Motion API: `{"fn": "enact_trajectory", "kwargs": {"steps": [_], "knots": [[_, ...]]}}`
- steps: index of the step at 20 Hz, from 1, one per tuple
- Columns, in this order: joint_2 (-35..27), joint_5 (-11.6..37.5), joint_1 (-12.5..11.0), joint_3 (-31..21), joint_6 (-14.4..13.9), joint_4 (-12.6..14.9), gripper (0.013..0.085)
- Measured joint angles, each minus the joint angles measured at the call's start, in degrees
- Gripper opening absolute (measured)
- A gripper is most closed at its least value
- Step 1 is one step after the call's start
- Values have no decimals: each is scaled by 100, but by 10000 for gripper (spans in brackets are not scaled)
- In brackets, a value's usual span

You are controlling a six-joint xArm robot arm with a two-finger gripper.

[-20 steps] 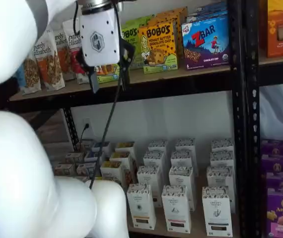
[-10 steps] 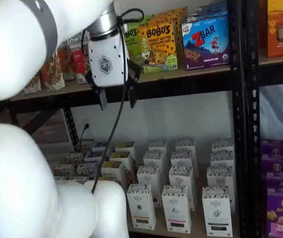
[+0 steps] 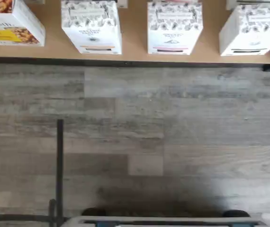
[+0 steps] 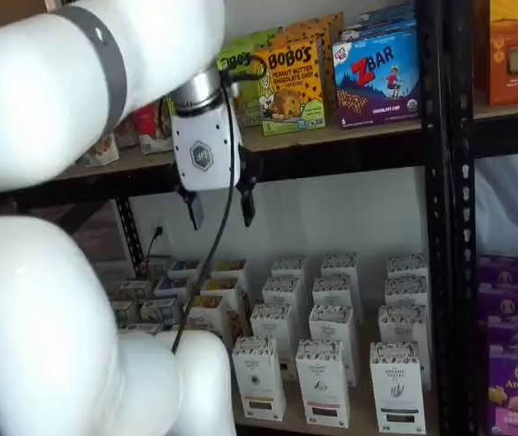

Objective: Pick up the white box with a yellow strip in the middle, on the bottom shelf, the fourth box from the left

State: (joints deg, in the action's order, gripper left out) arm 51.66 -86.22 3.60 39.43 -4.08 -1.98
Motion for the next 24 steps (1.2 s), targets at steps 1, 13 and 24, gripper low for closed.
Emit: {"fn": "enact_trajectory", "kwargs": {"steps": [1,13,24], "knots": [[-58,96,24,-70,-22,-38,850],[-873,1847,706,-892,-828,464,850],[-2092,3302,551,-1146,-691,389,850]]}}
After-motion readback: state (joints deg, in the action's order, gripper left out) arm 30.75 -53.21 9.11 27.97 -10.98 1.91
